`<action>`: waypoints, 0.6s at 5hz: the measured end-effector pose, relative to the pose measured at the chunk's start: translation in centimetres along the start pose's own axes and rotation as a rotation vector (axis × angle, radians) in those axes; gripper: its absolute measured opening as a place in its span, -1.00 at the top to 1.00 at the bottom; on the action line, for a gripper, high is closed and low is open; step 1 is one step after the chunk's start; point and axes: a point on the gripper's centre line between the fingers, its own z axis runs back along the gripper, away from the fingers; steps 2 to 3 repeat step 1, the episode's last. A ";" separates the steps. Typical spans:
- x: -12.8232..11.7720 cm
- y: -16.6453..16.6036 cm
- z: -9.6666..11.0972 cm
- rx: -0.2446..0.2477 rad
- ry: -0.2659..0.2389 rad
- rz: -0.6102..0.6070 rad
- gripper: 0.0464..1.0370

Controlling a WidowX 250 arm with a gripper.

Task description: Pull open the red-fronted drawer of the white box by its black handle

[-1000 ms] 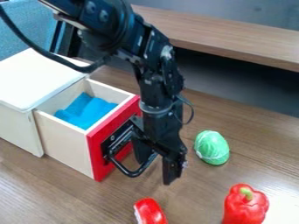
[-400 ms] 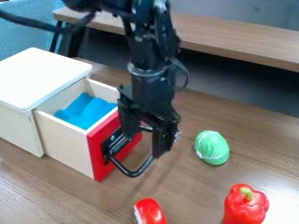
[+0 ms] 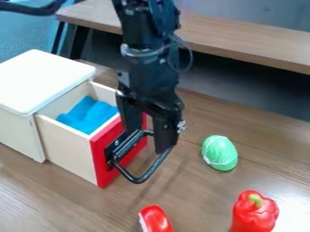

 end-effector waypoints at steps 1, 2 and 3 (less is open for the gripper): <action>-0.6 -0.3 1.4 -0.013 -0.016 -0.009 -0.92; -0.6 -0.3 1.4 -0.013 -0.016 -0.009 -0.92; -0.6 -0.3 1.4 -0.013 -0.016 -0.009 -0.92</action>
